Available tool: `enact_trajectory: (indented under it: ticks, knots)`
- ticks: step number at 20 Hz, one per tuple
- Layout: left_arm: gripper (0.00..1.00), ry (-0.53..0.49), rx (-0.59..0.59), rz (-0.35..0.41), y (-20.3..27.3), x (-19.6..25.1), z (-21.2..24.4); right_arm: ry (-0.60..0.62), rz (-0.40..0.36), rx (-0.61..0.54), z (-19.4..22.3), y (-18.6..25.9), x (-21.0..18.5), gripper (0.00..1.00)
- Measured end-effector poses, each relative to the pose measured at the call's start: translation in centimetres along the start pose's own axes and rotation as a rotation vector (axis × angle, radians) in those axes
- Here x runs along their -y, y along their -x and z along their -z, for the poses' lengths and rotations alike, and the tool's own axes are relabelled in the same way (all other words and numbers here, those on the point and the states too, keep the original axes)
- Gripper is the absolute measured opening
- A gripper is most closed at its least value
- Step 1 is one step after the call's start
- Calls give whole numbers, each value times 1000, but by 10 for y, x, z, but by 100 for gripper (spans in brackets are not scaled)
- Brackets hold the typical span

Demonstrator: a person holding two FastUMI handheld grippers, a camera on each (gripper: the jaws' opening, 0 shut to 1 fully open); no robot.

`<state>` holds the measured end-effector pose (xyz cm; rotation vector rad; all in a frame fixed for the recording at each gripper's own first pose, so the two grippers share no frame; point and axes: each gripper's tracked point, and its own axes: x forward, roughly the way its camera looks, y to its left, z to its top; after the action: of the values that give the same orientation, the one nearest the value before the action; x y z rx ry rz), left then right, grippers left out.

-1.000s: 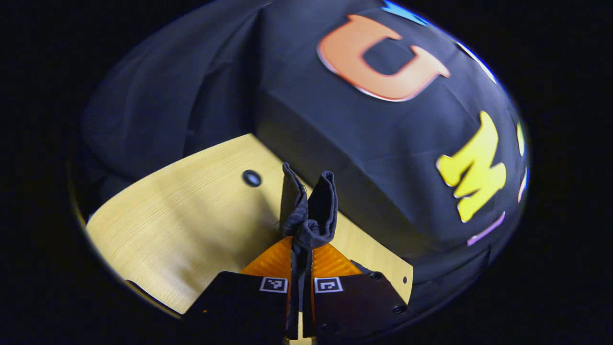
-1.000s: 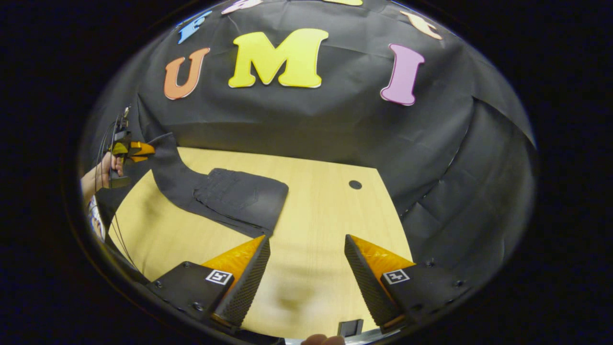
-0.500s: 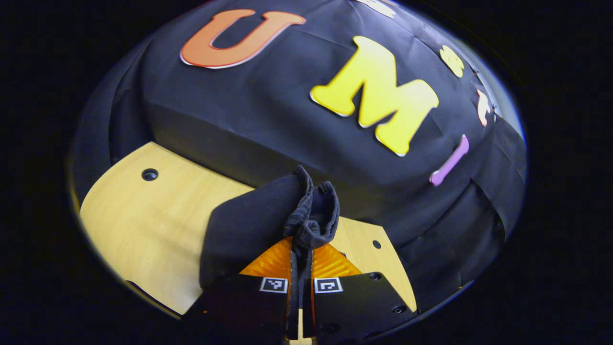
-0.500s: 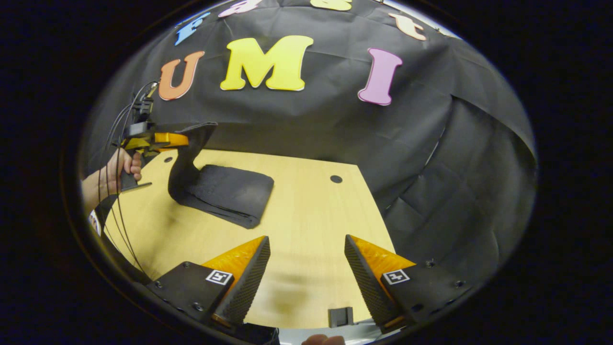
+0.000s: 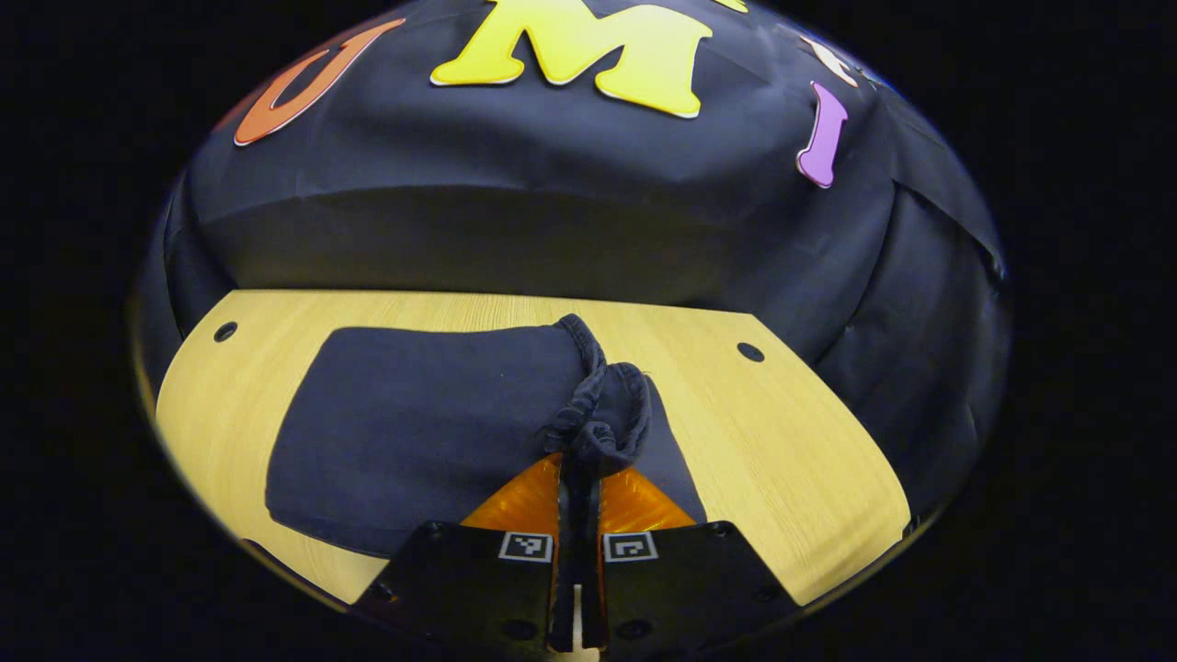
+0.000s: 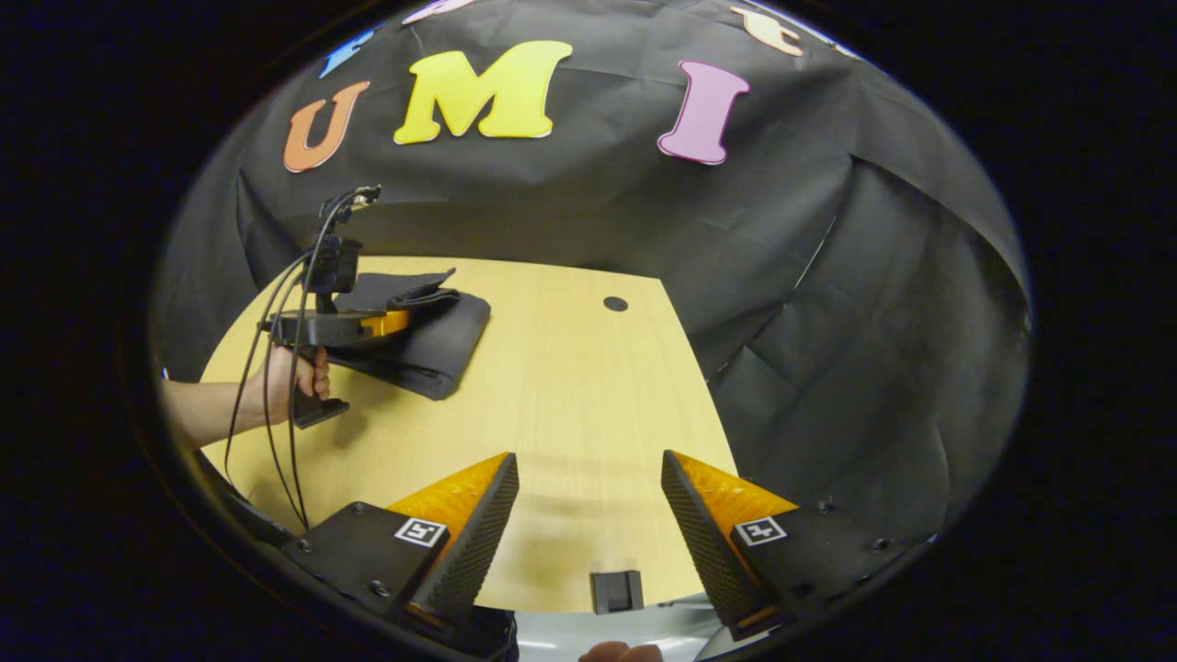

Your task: Grasp the waist and the cuffs of the jeans and fold them to make the two legs overlap; first hold the waist and fold one-third of the jeans toward the cuffs, then hold the cuffs and fold the remaining one-third in the same direction to finish folding.

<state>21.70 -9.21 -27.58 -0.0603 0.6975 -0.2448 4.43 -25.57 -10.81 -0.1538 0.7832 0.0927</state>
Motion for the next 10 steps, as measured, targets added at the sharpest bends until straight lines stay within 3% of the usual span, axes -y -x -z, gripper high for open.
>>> enact_trajectory:
  ticks: [3, 5, 8, 9, 10]
  knots:
    - [8, 51, -42, -25, -9, 0, 17, -9, -41, -19, 0, -18, -2, 98]
    - [18, 51, -44, -63, -12, 1, 18, -13, -75, -15, -5, -30, -6, 98]
    - [41, -9, -72, -118, -10, 7, 18, -20, -121, 19, -26, -51, -14, 98]
    - [48, -4, -83, -100, -10, 15, 19, -16, -127, 37, -33, -56, -17, 98]
    - [65, 18, -90, -78, -6, 24, 18, -8, -129, 55, -41, -62, -19, 98]
